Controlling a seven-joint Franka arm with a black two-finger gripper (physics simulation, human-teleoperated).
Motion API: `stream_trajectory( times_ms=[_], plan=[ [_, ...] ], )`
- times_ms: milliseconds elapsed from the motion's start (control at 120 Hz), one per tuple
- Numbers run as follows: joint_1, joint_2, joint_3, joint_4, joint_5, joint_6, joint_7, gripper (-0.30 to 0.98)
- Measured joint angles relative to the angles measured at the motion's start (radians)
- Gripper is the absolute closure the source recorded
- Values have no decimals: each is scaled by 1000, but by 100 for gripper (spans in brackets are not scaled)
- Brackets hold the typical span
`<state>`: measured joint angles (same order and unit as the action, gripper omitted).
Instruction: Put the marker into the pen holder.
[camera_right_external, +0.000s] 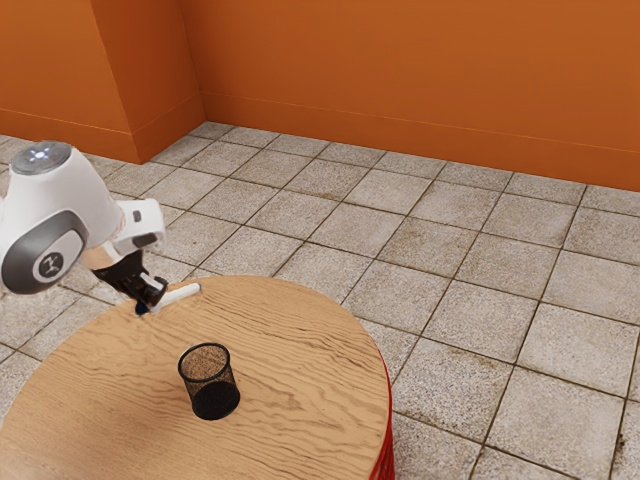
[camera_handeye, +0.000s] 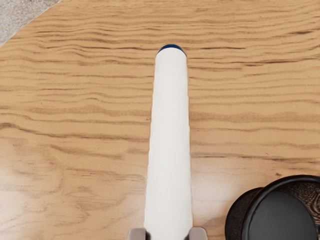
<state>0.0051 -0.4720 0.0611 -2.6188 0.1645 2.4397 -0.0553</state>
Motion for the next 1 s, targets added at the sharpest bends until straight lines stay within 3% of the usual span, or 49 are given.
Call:
stream_trajectory(
  times_ms=[392, 675, 1000],
  plan=[
    [-1, -192, -132, 6, -65, -298, -18, 74],
    [-1, -214, -205, -10, -121, -375, -16, 72],
    [2, -124, -259, 12, -154, -364, -13, 72]
  ],
)
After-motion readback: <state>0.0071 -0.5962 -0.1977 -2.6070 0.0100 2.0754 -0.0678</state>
